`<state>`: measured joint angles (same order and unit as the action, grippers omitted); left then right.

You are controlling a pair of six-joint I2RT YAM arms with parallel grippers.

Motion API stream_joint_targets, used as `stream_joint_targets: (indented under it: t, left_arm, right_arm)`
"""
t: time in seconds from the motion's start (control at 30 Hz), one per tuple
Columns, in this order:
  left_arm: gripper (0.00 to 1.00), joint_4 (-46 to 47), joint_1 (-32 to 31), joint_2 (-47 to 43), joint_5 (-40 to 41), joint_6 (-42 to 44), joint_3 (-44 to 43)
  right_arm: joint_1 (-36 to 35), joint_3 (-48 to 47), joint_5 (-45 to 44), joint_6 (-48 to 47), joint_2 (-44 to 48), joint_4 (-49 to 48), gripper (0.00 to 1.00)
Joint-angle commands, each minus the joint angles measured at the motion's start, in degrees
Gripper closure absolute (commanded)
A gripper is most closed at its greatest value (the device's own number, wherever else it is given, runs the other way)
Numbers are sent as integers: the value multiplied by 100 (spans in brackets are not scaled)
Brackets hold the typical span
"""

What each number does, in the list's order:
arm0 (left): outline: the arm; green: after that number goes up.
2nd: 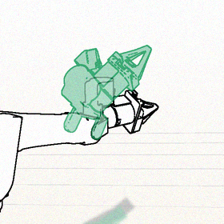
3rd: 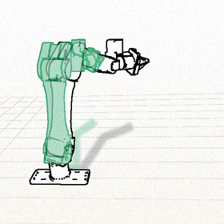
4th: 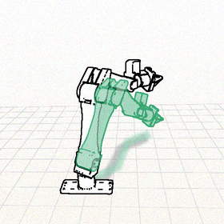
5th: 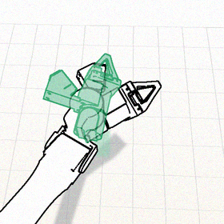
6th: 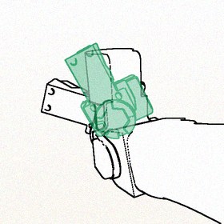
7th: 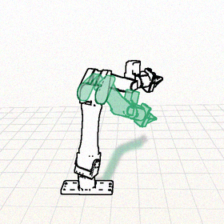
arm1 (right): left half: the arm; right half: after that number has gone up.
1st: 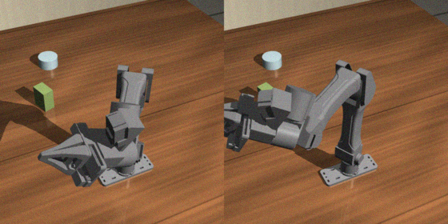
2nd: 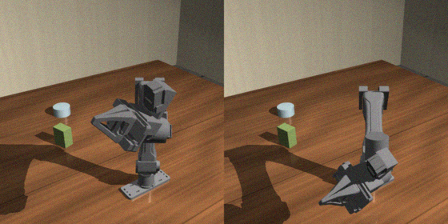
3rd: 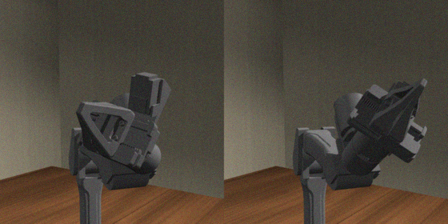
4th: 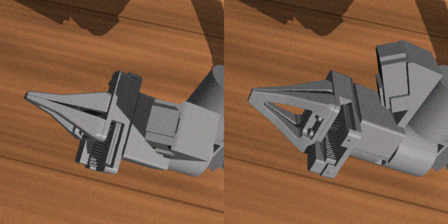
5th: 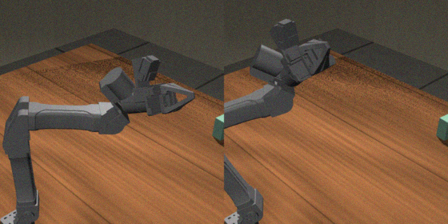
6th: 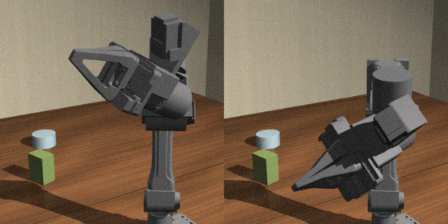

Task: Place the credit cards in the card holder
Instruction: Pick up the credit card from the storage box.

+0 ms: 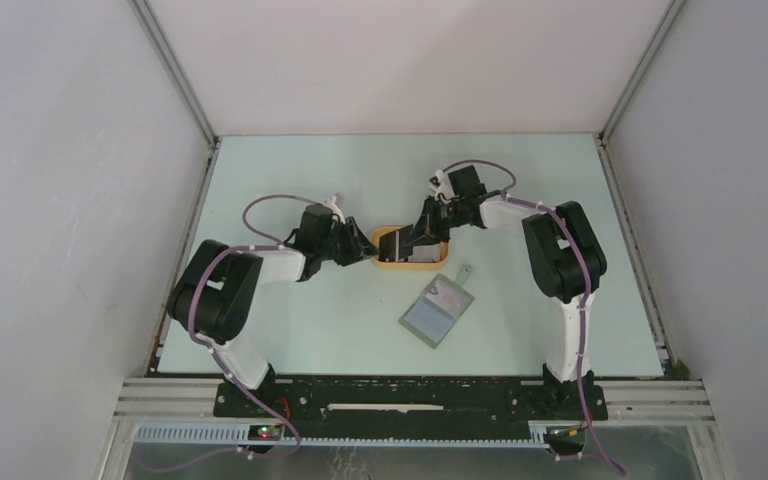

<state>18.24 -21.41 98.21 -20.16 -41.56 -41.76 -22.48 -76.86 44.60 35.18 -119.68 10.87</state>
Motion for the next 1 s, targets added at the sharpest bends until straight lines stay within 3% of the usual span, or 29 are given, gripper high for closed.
stream_joint_targets:
  t: [0.0,0.3,0.47,0.63,0.77,0.87,0.97]
  left_arm:
    - [59,3,-39,-458,-57,68,-249]
    - [55,-194,-30,-1094,140,253,-24]
    - [53,-128,-29,-1776,145,366,364]
    - [52,206,-30,-2659,-26,349,959]
    - [51,1053,-73,-3375,-596,74,1575]
    - [42,1636,-272,-3848,-984,-150,1898]
    - [42,1824,-625,-4150,-1090,-249,2020]
  right_arm:
    - [117,10,-87,-317,676,55,100]
    - [208,307,254,-1048,1226,107,100]
    - [244,505,1279,-2585,1726,427,100]
    - [188,538,1960,-4442,2142,1654,100]
    - [105,655,2584,-5784,2389,2620,100]
    - [47,753,3057,-6431,2522,3103,100]
    - [-6,818,3320,-6714,2658,3286,100]
